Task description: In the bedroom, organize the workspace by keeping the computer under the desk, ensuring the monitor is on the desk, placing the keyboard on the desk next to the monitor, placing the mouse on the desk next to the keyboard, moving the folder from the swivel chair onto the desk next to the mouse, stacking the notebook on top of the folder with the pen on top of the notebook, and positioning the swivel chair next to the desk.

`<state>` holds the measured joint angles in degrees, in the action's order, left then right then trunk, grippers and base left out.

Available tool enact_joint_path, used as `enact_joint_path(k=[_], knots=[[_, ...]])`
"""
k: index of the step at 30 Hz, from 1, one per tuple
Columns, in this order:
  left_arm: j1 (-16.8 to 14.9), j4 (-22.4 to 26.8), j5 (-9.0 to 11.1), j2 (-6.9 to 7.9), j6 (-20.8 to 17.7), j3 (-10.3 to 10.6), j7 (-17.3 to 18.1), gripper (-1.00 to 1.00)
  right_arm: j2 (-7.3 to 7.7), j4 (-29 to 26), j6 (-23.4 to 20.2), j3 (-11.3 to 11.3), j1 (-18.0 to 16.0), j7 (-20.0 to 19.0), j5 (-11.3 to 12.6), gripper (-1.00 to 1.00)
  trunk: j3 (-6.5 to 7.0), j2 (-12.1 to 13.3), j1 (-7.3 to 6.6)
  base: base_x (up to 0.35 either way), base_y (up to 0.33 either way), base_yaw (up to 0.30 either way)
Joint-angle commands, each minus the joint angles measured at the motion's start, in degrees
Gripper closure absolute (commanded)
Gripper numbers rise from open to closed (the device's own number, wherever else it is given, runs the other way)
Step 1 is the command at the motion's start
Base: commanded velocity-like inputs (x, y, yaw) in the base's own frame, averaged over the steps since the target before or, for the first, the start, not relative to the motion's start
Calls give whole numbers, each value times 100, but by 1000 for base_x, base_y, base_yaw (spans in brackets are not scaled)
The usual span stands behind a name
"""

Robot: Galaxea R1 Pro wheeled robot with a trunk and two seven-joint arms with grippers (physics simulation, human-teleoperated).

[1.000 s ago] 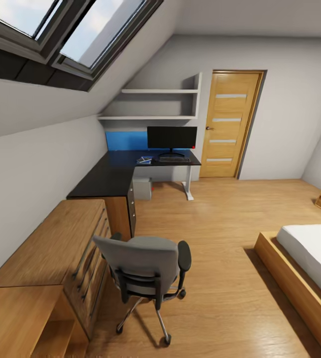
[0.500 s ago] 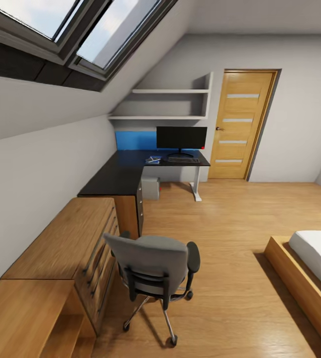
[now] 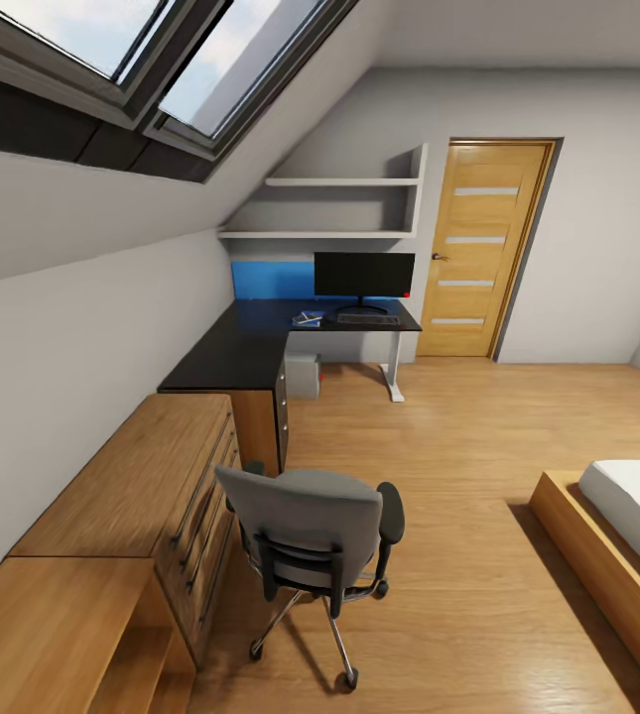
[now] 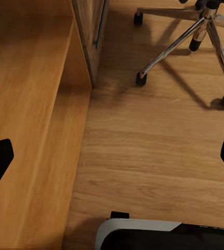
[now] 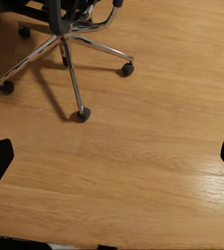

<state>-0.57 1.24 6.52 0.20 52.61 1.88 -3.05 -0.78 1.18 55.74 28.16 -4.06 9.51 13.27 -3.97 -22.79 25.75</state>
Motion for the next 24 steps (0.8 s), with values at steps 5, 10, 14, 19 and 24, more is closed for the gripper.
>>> enact_joint_path(k=[5,10,14,19,24], knots=[[-4,30,24,-8,-408,32,-16,-100,1,-8,-313,50,-7,26,33,-100,-13,-12,3,0,0,0],[-4,97,18,-23,-714,39,15,-100,6,-29,-411,49,-7,23,27,-100,-13,-12,3,0,0,0],[-4,114,16,-32,-781,44,32,-100,3,-45,-426,49,-7,18,10,-100,-13,-12,3,0,0,0],[-4,177,21,-31,-811,45,0,-100,17,-228,-451,49,-7,16,-6,-100,-67,-133,69,0,0,0],[-4,313,31,-29,-864,41,-25,-100,104,-330,-498,49,-15,17,-7,-100,-156,-333,179,0,0,0]])
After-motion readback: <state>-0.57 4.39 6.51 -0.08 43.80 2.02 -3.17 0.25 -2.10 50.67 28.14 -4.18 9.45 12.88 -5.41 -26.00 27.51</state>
